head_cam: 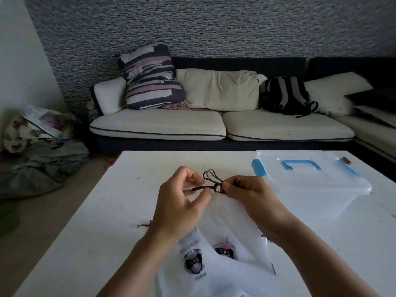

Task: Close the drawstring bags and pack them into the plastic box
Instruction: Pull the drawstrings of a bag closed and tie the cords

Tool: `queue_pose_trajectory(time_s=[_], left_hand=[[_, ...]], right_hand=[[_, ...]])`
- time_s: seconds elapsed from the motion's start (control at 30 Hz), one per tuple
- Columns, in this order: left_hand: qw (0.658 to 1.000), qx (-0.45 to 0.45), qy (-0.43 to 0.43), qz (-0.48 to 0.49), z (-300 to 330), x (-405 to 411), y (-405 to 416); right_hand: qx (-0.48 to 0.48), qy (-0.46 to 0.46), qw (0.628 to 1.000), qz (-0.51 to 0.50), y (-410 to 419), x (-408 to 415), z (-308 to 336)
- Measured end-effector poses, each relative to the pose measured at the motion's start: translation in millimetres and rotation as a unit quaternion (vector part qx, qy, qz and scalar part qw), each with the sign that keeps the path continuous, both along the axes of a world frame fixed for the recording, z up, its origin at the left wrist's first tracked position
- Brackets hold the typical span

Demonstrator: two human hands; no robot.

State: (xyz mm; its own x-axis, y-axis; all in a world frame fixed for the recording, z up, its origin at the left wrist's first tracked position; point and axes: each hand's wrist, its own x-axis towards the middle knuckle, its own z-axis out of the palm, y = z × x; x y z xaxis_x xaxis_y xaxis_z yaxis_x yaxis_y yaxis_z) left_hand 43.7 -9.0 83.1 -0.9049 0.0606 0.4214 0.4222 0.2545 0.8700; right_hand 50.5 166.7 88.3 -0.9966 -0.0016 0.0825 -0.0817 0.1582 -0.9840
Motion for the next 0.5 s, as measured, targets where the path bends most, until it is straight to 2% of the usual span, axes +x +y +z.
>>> queue_pose_trajectory(time_s=[0.07, 0.13, 0.23, 0.33, 0.5], left_hand=[[0.995, -0.014, 0.076, 0.069, 0.5, 3.5, 2.9], [0.970, -0.046, 0.205, 0.120, 2.8, 5.4, 3.8], [0.928, -0.128, 0.326, 0.125, 2.9, 6.2, 7.5], [0.925, -0.161, 0.326, 0.113, -2.0, 4.9, 9.7], [0.956, -0.132, 0.245, 0.086, -2.9, 3.0, 6.2]], right_hand=[[0.003, 0.000, 1.000, 0.000, -0.9, -0.7, -1.1], [0.006, 0.003, 1.000, -0.001, -1.2, -1.1, -1.6], [0.012, 0.011, 1.000, 0.009, -1.1, -0.8, -1.5], [0.012, 0.018, 1.000, 0.018, -0.9, 0.2, -1.4], [0.012, 0.033, 0.999, 0.029, -0.3, -0.6, -1.1]])
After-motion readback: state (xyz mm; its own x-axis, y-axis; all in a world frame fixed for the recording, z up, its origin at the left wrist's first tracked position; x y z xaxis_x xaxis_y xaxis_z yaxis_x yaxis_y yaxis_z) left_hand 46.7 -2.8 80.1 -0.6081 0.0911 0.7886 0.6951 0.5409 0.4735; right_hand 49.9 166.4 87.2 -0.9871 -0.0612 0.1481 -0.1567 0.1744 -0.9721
